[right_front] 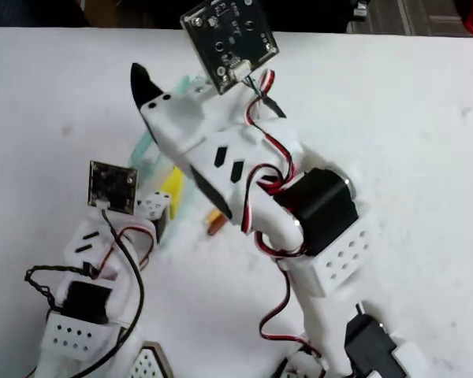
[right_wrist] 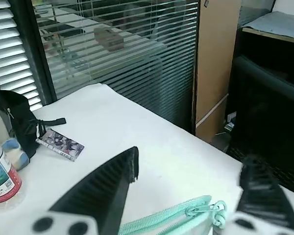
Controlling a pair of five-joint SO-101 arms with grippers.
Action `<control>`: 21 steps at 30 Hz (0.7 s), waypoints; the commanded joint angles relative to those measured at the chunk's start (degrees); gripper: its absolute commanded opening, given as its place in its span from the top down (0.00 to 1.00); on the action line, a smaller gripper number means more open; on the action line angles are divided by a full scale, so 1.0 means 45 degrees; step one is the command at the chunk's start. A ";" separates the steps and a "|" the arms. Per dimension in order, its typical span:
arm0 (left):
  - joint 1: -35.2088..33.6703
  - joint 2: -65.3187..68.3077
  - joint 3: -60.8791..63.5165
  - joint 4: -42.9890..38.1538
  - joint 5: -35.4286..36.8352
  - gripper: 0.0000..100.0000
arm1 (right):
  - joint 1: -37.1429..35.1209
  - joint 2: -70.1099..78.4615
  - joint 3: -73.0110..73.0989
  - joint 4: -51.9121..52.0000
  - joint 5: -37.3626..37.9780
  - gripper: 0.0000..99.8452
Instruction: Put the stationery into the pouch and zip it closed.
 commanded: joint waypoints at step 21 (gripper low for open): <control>-0.0166 -0.0225 -0.0020 -0.0293 0.0039 0.80 | 0.7238 0.3858 0.5197 0.1201 -0.3497 0.87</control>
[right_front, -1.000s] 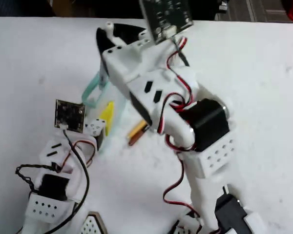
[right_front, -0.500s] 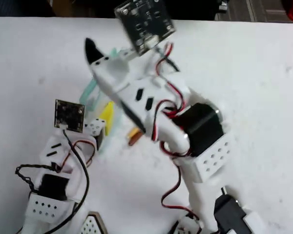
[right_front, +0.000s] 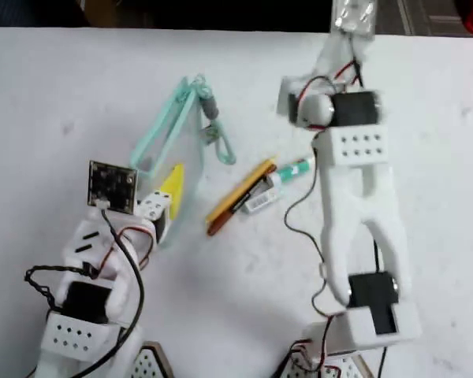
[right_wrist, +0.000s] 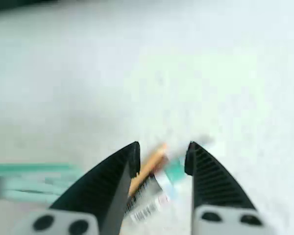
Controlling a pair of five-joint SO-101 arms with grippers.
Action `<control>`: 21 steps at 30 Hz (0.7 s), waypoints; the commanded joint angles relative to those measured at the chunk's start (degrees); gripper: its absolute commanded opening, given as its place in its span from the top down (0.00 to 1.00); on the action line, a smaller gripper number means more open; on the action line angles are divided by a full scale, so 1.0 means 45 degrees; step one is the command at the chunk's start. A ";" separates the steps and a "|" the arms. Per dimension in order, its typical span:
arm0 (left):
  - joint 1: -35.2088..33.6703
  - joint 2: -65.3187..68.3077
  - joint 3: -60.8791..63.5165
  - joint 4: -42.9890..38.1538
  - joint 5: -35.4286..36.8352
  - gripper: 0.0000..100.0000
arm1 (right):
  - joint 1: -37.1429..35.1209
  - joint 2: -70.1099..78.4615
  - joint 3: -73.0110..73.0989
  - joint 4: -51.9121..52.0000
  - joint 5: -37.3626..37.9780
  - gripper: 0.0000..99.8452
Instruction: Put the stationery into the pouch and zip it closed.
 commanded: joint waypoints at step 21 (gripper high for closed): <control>-0.0654 -0.0225 0.0547 -0.1368 0.0059 0.80 | -0.1162 0.5773 0.1016 -0.4015 -0.1348 0.87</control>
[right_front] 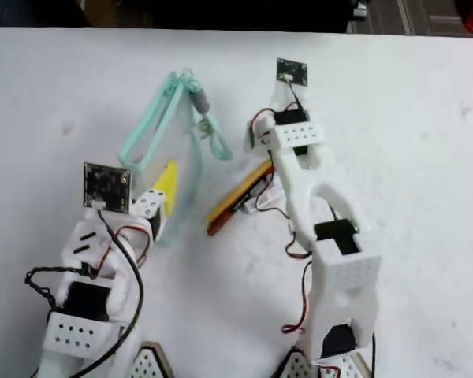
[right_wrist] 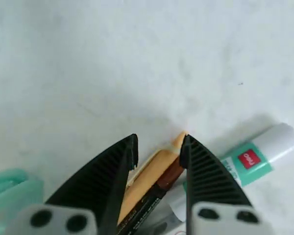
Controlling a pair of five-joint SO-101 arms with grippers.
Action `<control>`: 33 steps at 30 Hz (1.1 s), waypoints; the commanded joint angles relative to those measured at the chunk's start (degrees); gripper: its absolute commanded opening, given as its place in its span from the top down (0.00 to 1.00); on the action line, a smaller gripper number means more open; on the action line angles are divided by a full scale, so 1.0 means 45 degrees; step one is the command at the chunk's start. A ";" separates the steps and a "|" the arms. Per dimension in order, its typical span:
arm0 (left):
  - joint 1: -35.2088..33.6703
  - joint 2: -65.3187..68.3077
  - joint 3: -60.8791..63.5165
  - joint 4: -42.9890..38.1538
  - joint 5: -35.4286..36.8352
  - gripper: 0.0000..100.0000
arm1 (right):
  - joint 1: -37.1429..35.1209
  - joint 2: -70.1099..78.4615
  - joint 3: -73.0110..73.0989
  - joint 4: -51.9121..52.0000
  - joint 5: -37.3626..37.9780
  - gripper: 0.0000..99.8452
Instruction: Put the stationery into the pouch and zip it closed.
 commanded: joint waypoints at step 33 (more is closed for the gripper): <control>-0.0127 -0.0205 -0.0137 -0.0371 0.0098 0.80 | -0.0264 0.6203 -0.9143 0.6203 -0.0586 0.98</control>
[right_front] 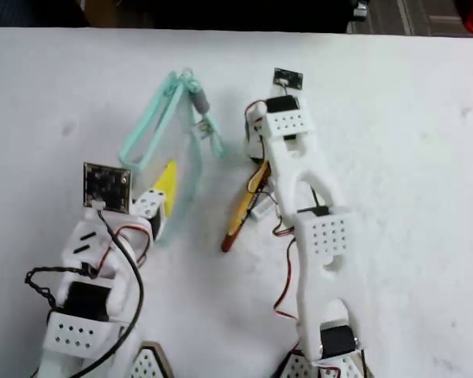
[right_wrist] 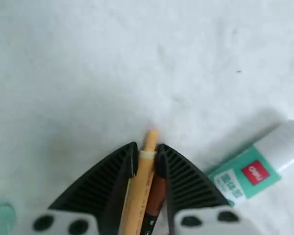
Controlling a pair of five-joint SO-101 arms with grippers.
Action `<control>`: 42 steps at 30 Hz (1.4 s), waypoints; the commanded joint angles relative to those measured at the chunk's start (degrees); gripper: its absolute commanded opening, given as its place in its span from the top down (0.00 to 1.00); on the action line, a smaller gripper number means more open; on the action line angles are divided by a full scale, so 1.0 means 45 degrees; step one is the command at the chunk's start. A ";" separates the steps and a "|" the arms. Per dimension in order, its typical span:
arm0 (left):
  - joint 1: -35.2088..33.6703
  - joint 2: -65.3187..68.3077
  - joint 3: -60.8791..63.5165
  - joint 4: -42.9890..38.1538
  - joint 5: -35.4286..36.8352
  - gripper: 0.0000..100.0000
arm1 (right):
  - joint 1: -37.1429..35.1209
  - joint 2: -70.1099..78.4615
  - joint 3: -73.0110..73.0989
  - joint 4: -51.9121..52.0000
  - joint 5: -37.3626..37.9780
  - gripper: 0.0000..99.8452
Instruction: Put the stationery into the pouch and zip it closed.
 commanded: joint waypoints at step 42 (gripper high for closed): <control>0.0303 -0.0205 -0.0098 -0.0371 0.0137 0.80 | -0.0420 -1.5697 -0.1387 0.2510 0.4317 0.98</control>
